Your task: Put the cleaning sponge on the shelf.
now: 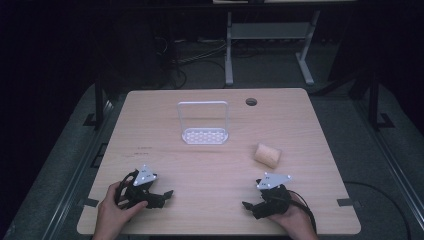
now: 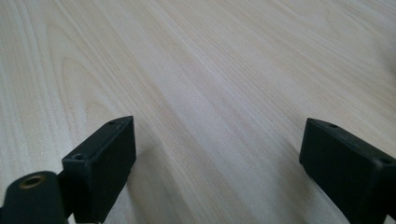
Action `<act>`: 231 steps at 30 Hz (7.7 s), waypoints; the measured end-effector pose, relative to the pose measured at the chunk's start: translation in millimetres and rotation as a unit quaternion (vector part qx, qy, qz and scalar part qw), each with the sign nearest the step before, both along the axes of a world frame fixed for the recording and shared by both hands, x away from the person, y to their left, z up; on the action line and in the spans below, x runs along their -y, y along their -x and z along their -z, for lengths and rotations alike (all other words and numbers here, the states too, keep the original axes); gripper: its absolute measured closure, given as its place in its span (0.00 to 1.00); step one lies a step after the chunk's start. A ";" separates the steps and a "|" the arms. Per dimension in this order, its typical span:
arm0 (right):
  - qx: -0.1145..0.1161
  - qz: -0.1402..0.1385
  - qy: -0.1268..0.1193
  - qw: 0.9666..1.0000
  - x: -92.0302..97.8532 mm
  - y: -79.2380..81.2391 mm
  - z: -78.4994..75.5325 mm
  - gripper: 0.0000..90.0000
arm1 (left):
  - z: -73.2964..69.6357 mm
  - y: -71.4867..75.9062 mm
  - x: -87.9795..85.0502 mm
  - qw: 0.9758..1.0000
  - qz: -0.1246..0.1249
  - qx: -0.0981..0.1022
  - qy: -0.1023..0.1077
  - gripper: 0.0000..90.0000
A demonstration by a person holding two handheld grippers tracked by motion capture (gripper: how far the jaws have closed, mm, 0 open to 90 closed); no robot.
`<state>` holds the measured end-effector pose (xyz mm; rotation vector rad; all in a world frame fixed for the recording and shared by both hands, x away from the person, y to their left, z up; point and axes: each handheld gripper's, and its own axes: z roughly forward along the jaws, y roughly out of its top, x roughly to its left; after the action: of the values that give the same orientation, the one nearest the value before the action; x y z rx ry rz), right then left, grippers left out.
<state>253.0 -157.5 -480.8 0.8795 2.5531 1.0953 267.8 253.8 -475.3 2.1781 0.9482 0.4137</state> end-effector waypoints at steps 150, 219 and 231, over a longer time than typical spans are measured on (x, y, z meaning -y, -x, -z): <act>-0.009 0.085 0.006 0.996 76.0 -90.4 -54.5 0.15 | -0.1 0.0 0.0 1.000 0.001 0.000 -0.001 0.13; -0.039 0.053 0.024 0.998 45.8 -113.1 -50.6 0.35 | -0.1 0.3 -0.1 1.000 0.001 0.000 -0.001 0.14; -0.028 0.048 0.024 0.998 37.3 -110.9 -60.7 0.35 | -0.1 0.3 -0.1 1.000 0.001 0.000 -0.001 0.14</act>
<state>363.9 -194.8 -420.1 1.0222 2.5414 0.9923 267.6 253.9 -475.2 2.1815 0.9453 0.4129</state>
